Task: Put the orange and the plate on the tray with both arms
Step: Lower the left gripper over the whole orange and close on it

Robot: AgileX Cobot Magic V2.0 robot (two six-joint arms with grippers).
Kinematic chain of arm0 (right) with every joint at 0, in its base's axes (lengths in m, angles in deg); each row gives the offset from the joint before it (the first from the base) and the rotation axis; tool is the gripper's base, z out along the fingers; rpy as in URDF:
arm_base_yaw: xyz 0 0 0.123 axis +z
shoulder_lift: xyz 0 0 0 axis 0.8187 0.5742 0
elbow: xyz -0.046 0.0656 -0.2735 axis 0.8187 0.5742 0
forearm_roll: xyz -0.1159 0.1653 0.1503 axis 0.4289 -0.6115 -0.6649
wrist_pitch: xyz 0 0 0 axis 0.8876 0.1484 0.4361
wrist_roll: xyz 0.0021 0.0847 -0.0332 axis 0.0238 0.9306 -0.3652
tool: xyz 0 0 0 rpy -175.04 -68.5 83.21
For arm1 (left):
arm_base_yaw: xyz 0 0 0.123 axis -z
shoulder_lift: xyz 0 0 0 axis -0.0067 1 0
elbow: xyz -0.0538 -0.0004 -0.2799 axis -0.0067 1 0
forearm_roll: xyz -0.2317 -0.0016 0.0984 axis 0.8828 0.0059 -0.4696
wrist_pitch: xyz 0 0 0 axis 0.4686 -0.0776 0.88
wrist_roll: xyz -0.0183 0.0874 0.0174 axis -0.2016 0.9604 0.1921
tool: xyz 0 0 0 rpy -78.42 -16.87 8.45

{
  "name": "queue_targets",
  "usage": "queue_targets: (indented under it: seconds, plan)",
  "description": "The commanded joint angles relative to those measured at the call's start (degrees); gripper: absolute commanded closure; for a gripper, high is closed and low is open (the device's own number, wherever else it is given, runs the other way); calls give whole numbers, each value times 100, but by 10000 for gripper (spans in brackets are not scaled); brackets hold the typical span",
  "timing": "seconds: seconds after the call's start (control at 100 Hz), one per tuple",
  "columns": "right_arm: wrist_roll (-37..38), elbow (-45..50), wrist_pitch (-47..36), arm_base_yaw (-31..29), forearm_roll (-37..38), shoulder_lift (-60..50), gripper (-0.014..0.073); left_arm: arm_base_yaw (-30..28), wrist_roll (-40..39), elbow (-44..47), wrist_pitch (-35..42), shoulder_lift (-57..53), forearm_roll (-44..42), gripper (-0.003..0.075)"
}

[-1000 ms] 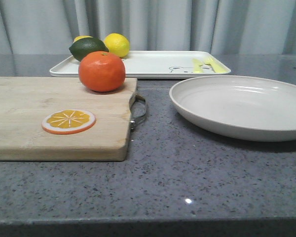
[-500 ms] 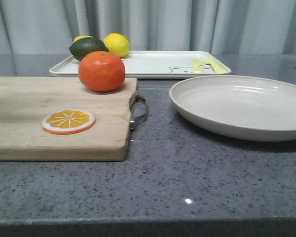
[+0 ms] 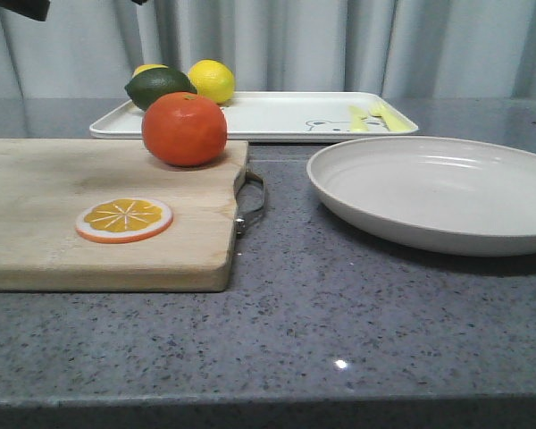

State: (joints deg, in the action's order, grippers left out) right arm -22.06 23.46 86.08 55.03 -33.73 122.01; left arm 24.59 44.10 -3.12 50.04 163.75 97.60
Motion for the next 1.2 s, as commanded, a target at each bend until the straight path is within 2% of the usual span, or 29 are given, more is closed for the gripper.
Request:
queue_targets:
  seconds: [0.0, 0.17, 0.48, 1.03, 1.1, 1.19]
  plan:
    - [-18, -211, -456, 1, 75, 14, 653, 54, -32, -628, -234, 171, 183, 28]
    - [-18, -211, -456, 1, 75, 14, 653, 63, -32, -1524, -1421, 830, 308, 28]
    - [-18, -211, -467, 1, 75, 14, 653, 66, -22, -2268, -2179, 1576, 449, 28]
    - [-18, -211, -462, 1, 75, 14, 653, 233, 29, -2305, -2161, 2126, 543, 31]
    - [-18, -211, -462, 1, 75, 14, 653, 233, 29, -2334, -2161, 2126, 543, 54]
    - [-18, -211, -462, 1, 75, 14, 653, 233, 29, -2386, -2161, 2126, 543, 120]
